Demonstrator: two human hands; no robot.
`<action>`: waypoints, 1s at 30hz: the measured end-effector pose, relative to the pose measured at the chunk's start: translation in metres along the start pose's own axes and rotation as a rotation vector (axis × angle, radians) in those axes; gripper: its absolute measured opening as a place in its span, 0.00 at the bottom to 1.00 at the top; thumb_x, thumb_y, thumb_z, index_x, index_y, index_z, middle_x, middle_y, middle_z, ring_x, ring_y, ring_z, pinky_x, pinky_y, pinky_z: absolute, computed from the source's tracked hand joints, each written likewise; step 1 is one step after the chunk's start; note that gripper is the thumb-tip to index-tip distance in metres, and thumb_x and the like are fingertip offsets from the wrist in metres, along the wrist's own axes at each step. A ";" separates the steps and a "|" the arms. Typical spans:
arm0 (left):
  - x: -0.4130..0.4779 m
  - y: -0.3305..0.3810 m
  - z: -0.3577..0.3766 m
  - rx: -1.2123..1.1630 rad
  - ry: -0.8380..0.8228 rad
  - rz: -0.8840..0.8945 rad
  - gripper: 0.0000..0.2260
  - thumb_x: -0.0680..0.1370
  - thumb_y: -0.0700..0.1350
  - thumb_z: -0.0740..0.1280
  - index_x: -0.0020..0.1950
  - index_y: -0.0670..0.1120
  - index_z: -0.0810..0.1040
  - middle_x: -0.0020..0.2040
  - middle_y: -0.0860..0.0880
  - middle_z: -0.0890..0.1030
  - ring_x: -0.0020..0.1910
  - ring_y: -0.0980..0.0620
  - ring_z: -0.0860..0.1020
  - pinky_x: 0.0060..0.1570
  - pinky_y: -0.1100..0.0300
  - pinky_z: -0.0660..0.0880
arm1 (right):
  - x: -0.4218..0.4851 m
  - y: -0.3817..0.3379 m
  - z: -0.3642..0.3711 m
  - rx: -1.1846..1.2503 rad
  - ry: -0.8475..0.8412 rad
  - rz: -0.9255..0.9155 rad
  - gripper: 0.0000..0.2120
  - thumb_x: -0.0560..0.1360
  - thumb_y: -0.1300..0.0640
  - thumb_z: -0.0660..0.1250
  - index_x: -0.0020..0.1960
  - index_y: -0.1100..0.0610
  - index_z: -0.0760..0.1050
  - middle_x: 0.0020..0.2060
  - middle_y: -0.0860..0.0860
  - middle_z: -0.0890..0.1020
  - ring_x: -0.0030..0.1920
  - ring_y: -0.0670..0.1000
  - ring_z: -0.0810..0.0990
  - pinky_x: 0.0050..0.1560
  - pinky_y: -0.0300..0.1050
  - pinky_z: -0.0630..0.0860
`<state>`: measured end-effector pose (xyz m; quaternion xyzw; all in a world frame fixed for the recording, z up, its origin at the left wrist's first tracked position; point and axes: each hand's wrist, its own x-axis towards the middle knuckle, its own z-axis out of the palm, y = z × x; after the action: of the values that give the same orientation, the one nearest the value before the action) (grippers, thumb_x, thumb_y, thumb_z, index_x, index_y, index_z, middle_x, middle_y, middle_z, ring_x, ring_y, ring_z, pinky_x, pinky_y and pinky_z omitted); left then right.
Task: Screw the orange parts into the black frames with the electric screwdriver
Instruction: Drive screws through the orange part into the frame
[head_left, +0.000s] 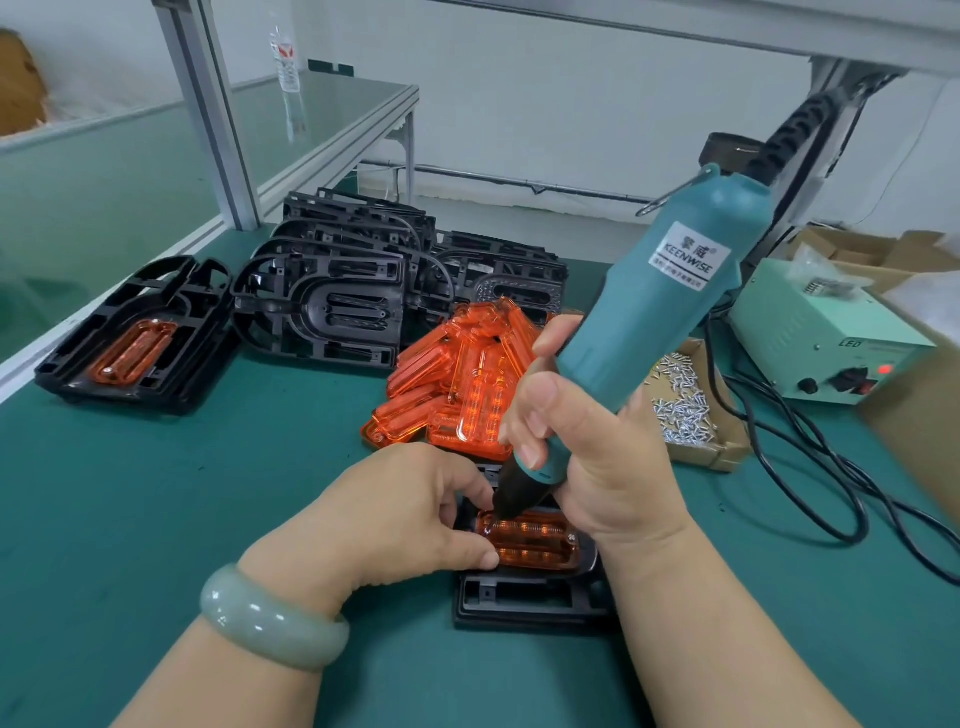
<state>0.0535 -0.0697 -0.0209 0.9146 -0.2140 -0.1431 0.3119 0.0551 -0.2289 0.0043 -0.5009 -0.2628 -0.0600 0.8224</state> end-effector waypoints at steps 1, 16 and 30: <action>0.000 0.000 0.000 0.000 0.000 -0.001 0.11 0.64 0.58 0.76 0.40 0.64 0.75 0.28 0.65 0.74 0.26 0.63 0.71 0.32 0.64 0.66 | 0.000 0.000 -0.001 0.003 0.004 0.000 0.09 0.70 0.60 0.67 0.48 0.50 0.76 0.26 0.46 0.73 0.22 0.46 0.71 0.31 0.45 0.70; 0.000 -0.002 0.000 -0.001 -0.007 -0.002 0.11 0.64 0.59 0.75 0.41 0.65 0.75 0.28 0.65 0.74 0.27 0.63 0.72 0.33 0.64 0.68 | 0.001 -0.001 -0.005 0.053 0.065 0.035 0.14 0.69 0.58 0.67 0.54 0.55 0.73 0.26 0.46 0.73 0.23 0.46 0.71 0.33 0.44 0.70; -0.001 -0.003 0.001 -0.012 -0.006 -0.010 0.12 0.64 0.59 0.75 0.43 0.64 0.76 0.29 0.65 0.74 0.27 0.63 0.71 0.33 0.64 0.67 | 0.001 -0.003 -0.005 0.052 0.064 0.035 0.22 0.67 0.47 0.77 0.55 0.55 0.73 0.27 0.47 0.73 0.24 0.46 0.71 0.34 0.45 0.71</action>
<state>0.0534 -0.0678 -0.0230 0.9132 -0.2096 -0.1488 0.3162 0.0564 -0.2345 0.0053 -0.4817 -0.2291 -0.0548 0.8441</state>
